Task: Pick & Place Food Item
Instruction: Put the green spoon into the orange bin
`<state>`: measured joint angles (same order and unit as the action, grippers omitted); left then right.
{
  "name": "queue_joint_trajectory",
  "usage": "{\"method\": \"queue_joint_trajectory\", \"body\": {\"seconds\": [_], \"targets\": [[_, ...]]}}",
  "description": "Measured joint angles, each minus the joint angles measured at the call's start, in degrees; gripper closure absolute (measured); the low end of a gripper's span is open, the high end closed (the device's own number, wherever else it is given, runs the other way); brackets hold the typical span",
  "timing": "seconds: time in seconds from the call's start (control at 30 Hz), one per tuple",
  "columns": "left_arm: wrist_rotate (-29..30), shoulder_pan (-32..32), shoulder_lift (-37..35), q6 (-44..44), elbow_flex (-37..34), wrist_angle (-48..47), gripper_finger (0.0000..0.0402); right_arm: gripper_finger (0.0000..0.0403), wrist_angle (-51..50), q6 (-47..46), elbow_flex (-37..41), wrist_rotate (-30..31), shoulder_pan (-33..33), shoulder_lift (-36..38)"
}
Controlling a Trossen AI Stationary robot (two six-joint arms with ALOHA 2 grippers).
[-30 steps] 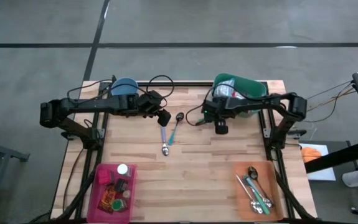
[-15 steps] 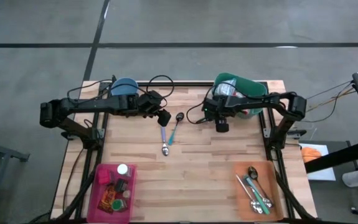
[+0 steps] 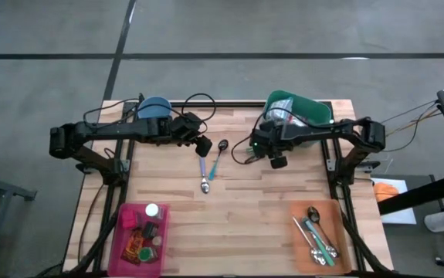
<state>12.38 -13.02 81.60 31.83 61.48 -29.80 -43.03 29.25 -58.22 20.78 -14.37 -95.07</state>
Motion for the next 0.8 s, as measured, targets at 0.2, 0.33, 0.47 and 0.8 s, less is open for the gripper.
{"method": "queue_joint_trajectory", "body": {"seconds": [0.2, 0.33, 0.47, 0.8], "targets": [[0.00, 0.00, 0.00, 0.01, 0.00, 0.00, 0.0122, 0.0223, -0.43, 5.34, 0.35, 0.02, 0.70, -0.94], [0.00, 0.00, 0.00, -0.01, 0.01, 0.00, 0.0122, 0.0223, -0.09, 5.02, 0.35, 0.24, 0.61, -3.18], [0.00, -0.01, 0.00, -0.01, 0.01, 0.00, 0.0122, 0.0223, 0.09, 5.44, 0.37, 2.28, 0.40, -5.81], [0.00, -0.02, 0.00, -0.02, 0.00, 0.00, 0.0122, 0.0223, 0.47, 6.97, -0.41, 4.90, -2.04, -7.34]]}}
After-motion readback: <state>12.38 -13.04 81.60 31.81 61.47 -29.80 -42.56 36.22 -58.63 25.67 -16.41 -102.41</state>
